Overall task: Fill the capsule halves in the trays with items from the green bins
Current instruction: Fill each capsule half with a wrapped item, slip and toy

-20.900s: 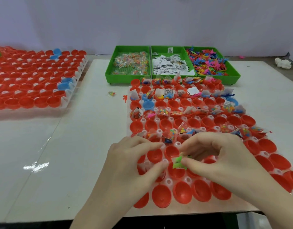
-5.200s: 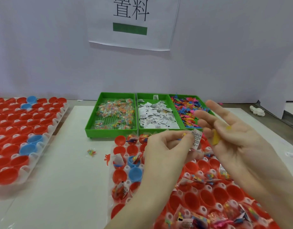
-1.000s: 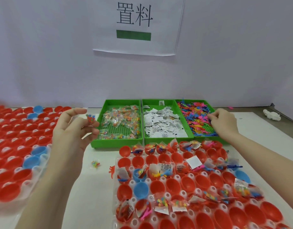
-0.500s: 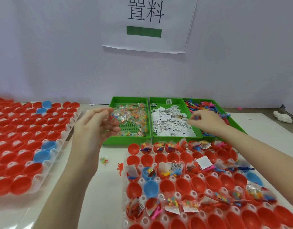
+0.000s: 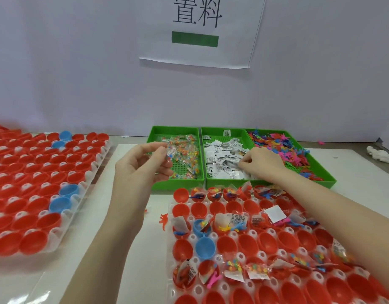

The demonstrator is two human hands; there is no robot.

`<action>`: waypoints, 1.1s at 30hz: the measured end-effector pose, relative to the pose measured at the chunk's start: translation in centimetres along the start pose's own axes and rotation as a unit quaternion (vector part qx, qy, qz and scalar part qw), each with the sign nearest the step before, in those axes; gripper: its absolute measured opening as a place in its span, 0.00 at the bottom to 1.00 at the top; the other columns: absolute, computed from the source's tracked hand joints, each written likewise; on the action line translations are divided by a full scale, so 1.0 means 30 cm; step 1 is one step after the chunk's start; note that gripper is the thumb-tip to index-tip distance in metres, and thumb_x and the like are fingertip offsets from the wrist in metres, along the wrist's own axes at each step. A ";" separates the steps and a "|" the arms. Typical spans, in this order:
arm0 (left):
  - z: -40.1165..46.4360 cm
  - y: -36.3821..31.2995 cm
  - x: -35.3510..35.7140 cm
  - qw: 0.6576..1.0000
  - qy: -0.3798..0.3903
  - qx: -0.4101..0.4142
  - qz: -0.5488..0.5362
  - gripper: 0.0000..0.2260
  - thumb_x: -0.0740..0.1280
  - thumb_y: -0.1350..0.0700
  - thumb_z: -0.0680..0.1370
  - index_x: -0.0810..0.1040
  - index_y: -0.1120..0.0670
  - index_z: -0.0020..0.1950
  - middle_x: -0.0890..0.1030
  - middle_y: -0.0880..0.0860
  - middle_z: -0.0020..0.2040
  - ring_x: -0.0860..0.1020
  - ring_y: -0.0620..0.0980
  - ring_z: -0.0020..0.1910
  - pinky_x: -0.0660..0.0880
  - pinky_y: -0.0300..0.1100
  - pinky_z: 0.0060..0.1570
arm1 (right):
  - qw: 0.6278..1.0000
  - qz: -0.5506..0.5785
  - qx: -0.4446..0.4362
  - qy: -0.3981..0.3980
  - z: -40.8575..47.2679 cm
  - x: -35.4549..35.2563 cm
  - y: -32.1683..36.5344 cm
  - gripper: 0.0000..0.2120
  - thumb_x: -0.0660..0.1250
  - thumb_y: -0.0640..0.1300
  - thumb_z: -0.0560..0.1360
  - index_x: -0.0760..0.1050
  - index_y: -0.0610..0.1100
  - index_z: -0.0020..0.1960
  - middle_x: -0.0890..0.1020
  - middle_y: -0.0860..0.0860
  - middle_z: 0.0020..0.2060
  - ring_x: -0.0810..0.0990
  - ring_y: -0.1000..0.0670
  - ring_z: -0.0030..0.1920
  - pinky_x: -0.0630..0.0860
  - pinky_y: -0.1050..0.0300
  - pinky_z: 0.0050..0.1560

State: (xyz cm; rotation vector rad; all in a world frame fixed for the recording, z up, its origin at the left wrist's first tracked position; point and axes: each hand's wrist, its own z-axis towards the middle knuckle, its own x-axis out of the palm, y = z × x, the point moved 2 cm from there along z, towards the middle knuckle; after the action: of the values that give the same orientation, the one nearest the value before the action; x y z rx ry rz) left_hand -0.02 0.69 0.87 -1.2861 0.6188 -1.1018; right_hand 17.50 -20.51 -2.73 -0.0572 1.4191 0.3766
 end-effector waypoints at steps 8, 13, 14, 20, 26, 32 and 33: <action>-0.007 0.002 0.013 1.000 0.007 -0.023 0.005 0.09 0.65 0.59 0.76 0.75 0.50 0.55 0.82 0.47 0.31 0.79 0.43 0.32 0.77 0.32 0.36 | 0.986 0.157 0.022 -0.050 -0.032 -0.085 -0.010 0.11 0.70 0.52 0.71 0.81 0.44 0.41 0.74 0.56 0.27 0.71 0.55 0.30 0.66 0.61 0.33; -0.044 0.008 0.066 0.996 0.068 -0.038 0.032 0.10 0.70 0.58 0.72 0.80 0.55 0.52 0.84 0.50 0.36 0.82 0.45 0.34 0.76 0.31 0.34 | 0.896 0.437 0.079 0.004 -0.143 -0.154 0.057 0.08 0.72 0.46 0.69 0.80 0.41 0.43 0.76 0.61 0.23 0.72 0.64 0.27 0.68 0.64 0.39; -0.057 0.013 0.087 0.995 0.086 -0.046 0.029 0.07 0.70 0.59 0.72 0.81 0.56 0.49 0.84 0.50 0.35 0.82 0.45 0.34 0.76 0.30 0.33 | 0.884 0.460 0.075 0.030 -0.180 -0.172 0.076 0.07 0.72 0.47 0.69 0.81 0.42 0.41 0.72 0.60 0.19 0.68 0.61 0.22 0.64 0.67 0.32; -0.151 0.015 0.214 0.977 0.139 -0.139 -0.086 0.04 0.69 0.63 0.72 0.82 0.61 0.46 0.84 0.59 0.39 0.84 0.50 0.39 0.78 0.32 0.37 | 0.795 0.600 0.039 0.086 -0.431 -0.258 0.156 0.10 0.70 0.49 0.65 0.73 0.47 0.29 0.59 0.54 0.24 0.54 0.53 0.26 0.53 0.62 0.27; -0.261 -0.047 0.284 0.948 0.176 -0.186 -0.189 0.10 0.70 0.56 0.61 0.84 0.59 0.39 0.85 0.57 0.40 0.84 0.50 0.40 0.79 0.34 0.38 | 0.766 0.640 0.045 -0.030 -0.607 -0.282 0.163 0.12 0.69 0.48 0.61 0.80 0.40 0.40 0.72 0.57 0.19 0.66 0.60 0.19 0.65 0.73 0.23; -0.373 -0.080 0.305 0.964 0.167 -0.138 -0.151 0.03 0.69 0.62 0.71 0.83 0.60 0.40 0.84 0.54 0.35 0.83 0.47 0.36 0.78 0.32 0.36 | 0.791 0.600 0.043 -0.110 -0.719 -0.306 0.160 0.11 0.68 0.52 0.63 0.80 0.44 0.38 0.70 0.56 0.21 0.66 0.60 0.21 0.63 0.73 0.24; -0.386 -0.079 0.305 0.968 0.165 -0.132 -0.134 0.05 0.68 0.65 0.72 0.83 0.60 0.40 0.84 0.55 0.35 0.83 0.47 0.35 0.78 0.32 0.36 | 0.778 0.621 0.048 -0.084 -0.732 -0.309 0.156 0.11 0.66 0.51 0.66 0.79 0.44 0.40 0.70 0.55 0.20 0.65 0.60 0.20 0.62 0.72 0.23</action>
State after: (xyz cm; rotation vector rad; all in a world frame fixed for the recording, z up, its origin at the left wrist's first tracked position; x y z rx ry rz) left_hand -7.19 -12.36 2.34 -1.4561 0.8803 -1.5147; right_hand -5.70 -23.88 3.62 1.0324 1.1124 1.3532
